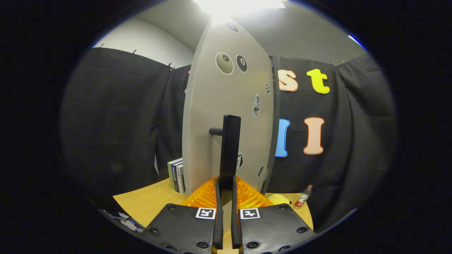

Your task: Open the shoe cabinet door, grab the shoes and put them into the shoe cabinet, then close the shoe cabinet door.

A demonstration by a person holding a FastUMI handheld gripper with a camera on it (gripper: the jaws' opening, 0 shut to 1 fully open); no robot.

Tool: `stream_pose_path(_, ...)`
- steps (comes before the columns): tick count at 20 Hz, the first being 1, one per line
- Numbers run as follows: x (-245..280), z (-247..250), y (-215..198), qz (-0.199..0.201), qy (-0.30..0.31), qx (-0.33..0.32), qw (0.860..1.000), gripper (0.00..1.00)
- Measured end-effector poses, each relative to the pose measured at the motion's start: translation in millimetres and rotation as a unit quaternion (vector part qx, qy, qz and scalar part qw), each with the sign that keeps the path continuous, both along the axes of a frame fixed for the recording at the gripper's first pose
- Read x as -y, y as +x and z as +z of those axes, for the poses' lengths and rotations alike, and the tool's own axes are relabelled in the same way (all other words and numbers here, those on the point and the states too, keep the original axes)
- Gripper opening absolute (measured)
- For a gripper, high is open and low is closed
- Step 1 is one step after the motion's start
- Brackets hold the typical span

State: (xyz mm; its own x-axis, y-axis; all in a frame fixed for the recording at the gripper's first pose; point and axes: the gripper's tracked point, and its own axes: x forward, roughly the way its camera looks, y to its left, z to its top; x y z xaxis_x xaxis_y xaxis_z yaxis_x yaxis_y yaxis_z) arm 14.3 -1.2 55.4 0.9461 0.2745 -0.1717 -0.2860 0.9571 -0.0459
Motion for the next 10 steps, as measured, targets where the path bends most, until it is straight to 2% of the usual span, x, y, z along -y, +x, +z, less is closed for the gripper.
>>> stream_pose_path(10,121,-8,-3,-0.132,-0.035,0.022,0.99,0.1)
